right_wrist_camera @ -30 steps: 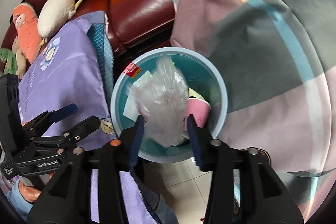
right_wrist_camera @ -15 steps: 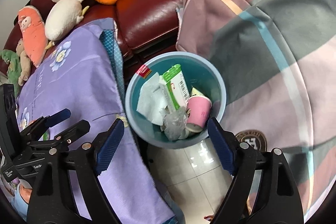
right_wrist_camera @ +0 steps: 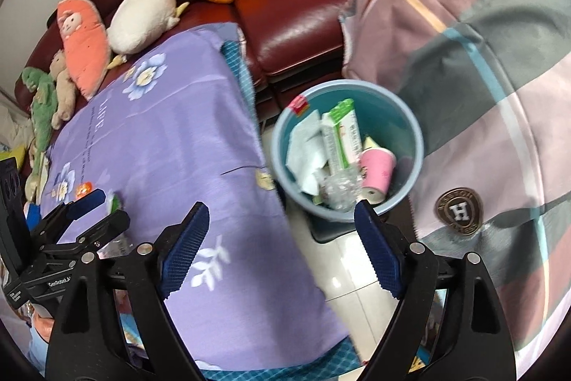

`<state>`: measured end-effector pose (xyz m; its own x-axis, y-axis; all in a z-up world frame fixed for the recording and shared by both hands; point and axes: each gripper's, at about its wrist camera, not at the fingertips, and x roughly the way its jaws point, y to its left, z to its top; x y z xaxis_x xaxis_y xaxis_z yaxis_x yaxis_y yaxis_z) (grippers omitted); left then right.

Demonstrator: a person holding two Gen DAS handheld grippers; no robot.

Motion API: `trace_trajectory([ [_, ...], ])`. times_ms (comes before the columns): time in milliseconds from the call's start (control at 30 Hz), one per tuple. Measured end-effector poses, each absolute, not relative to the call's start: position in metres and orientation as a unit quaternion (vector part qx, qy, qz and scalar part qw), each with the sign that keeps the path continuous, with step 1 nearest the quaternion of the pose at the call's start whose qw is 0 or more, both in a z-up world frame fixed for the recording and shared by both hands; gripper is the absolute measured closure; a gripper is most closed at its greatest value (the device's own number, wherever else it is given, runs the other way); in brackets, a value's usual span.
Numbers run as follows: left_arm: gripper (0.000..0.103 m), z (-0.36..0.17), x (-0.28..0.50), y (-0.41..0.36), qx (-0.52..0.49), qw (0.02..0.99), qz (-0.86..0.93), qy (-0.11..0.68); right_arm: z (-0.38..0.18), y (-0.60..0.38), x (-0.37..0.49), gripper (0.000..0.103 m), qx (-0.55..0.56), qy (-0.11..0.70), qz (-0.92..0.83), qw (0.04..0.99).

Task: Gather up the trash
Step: 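Move both tools back over the trash on the cloth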

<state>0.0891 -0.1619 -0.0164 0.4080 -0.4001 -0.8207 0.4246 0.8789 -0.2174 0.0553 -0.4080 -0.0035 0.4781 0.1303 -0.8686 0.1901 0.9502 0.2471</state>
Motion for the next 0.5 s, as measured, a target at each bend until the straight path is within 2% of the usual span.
trace_trajectory([
  [500, 0.009, -0.018, 0.062, -0.047, 0.003, 0.851, -0.190, 0.489, -0.005, -0.305, 0.052, 0.023, 0.102, 0.546, 0.042, 0.831],
])
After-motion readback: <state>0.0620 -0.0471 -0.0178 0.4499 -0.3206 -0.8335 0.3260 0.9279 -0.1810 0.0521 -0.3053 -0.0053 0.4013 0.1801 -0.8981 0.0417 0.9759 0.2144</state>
